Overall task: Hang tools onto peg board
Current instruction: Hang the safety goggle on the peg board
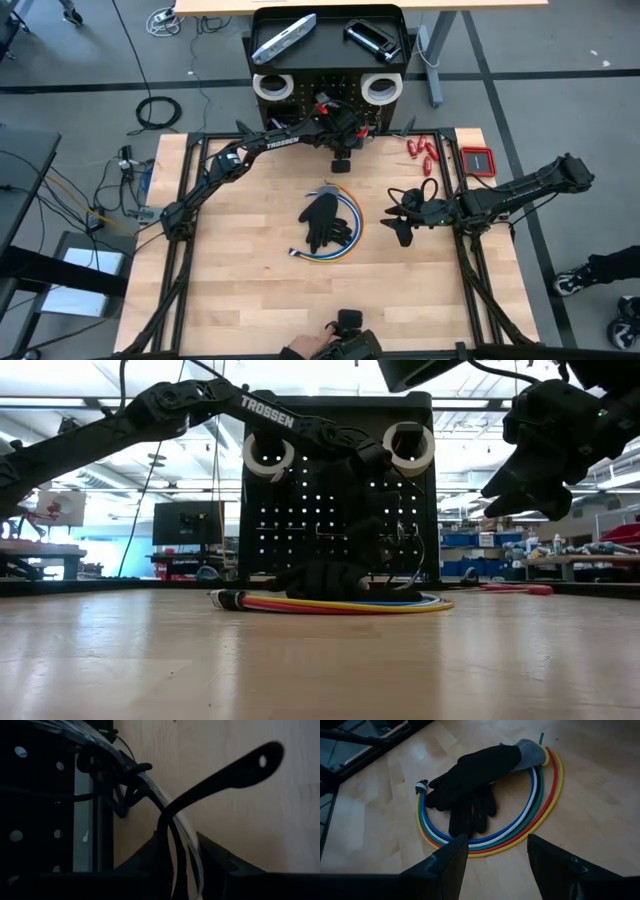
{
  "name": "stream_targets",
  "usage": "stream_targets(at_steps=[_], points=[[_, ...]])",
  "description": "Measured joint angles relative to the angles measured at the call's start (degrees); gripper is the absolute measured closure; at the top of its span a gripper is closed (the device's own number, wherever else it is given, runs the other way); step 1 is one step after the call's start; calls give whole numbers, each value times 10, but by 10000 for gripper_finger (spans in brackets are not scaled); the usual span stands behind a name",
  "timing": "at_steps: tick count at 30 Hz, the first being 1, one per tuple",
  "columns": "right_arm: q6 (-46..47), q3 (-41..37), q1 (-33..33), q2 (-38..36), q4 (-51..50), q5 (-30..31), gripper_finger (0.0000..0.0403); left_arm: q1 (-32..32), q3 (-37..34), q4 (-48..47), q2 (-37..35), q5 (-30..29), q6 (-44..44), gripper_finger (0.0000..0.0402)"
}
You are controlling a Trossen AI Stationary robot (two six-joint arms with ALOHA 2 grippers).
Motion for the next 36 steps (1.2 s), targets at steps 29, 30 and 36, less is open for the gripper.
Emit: stream_targets(at_steps=[29,30,36], points=[[4,0,0,0,0,-1,158,-6,0,-8,-2,-67,-217,193],[4,0,0,0,0,-1,158,-7,0,-7,-2,-79,-224,186],[4,0,0,0,0,-1,158,-8,0,-2,-3,-96,-253,150]])
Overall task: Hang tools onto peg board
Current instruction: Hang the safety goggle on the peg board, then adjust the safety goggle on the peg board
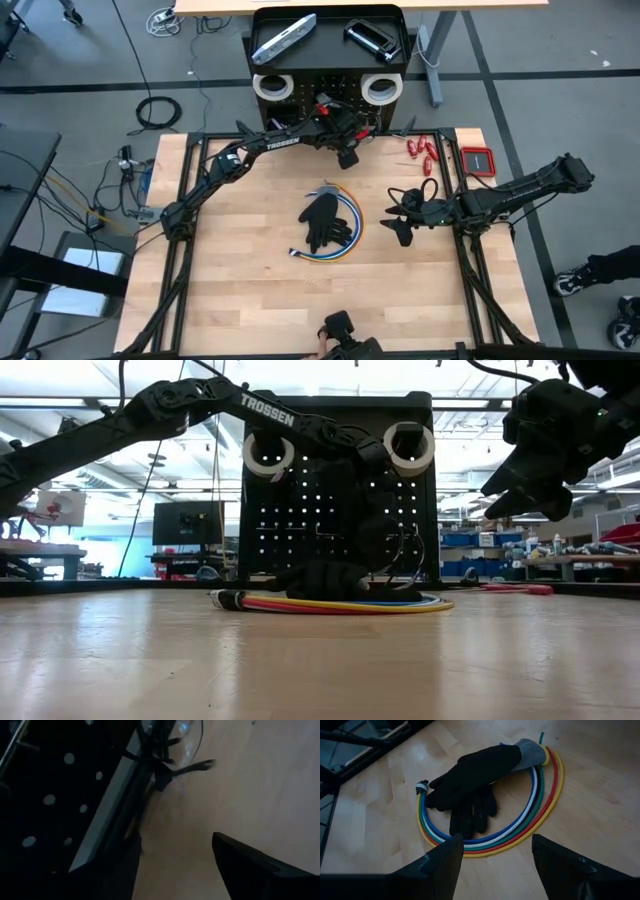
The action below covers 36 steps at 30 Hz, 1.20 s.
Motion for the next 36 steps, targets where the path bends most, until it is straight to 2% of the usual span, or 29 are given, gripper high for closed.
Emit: stream_targets(at_steps=[17,24,33,36], points=[[0,0,0,0,-7,0,158,-8,1,1,-17,15,-19,145],[4,0,0,0,-10,0,158,-19,2,7,-20,90,-16,145],[6,0,0,0,-19,0,158,-40,2,52,-20,90,2,145],[6,0,0,0,-21,0,158,-45,2,71,-20,72,17,147]])
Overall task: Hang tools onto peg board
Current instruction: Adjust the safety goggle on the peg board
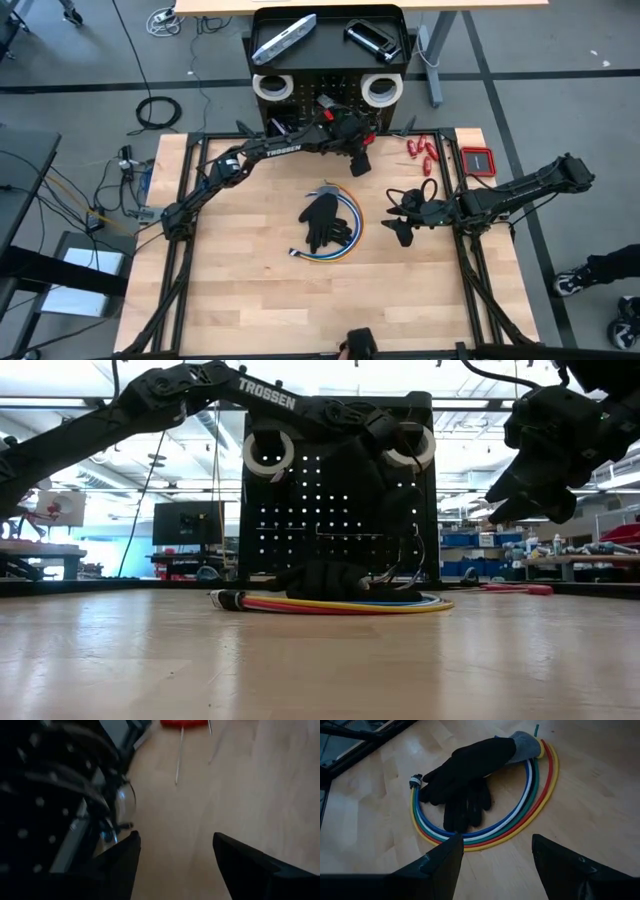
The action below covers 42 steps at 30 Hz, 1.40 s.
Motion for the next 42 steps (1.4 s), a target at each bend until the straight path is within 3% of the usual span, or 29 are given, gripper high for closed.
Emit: stream_targets(at_steps=[11,21,26,42], points=[[0,0,0,0,-2,0,158,19,-15,129,4,-43,4,185],[0,0,0,0,-3,0,158,25,-17,199,5,-97,22,190],[0,0,0,0,-3,0,158,27,-14,214,3,-120,29,190],[-1,0,0,0,-3,0,158,14,-14,202,1,-112,-9,190]])
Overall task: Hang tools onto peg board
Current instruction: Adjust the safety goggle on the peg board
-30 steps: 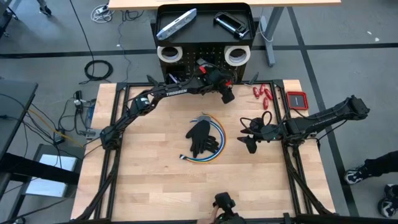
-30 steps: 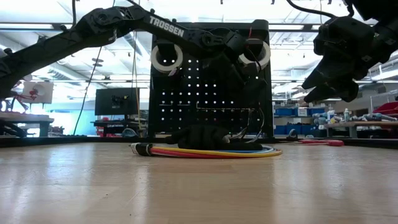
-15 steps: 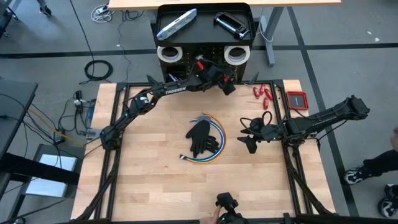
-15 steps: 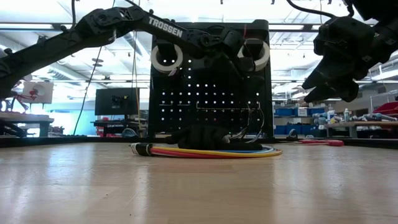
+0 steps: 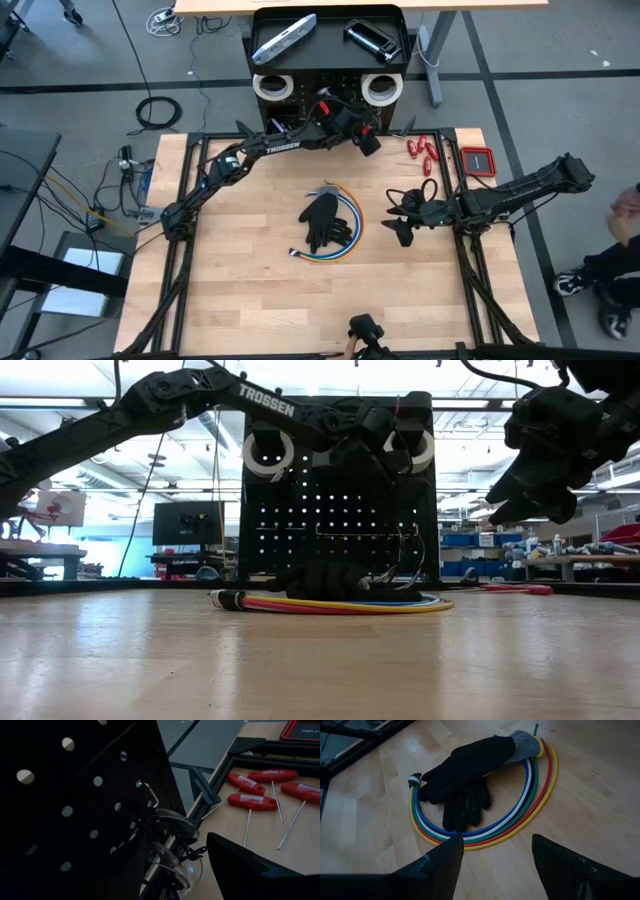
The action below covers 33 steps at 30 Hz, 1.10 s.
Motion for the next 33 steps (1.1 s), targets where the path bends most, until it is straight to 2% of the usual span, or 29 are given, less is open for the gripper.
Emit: stream_targets(at_steps=[13,24,33], points=[[0,0,0,0,0,0,158,-3,0,-24,0,3,-32,190],[1,0,0,0,-2,-10,158,-6,0,-27,0,-5,-126,190],[4,0,17,0,-3,-10,158,-20,0,-32,0,-24,-147,190]])
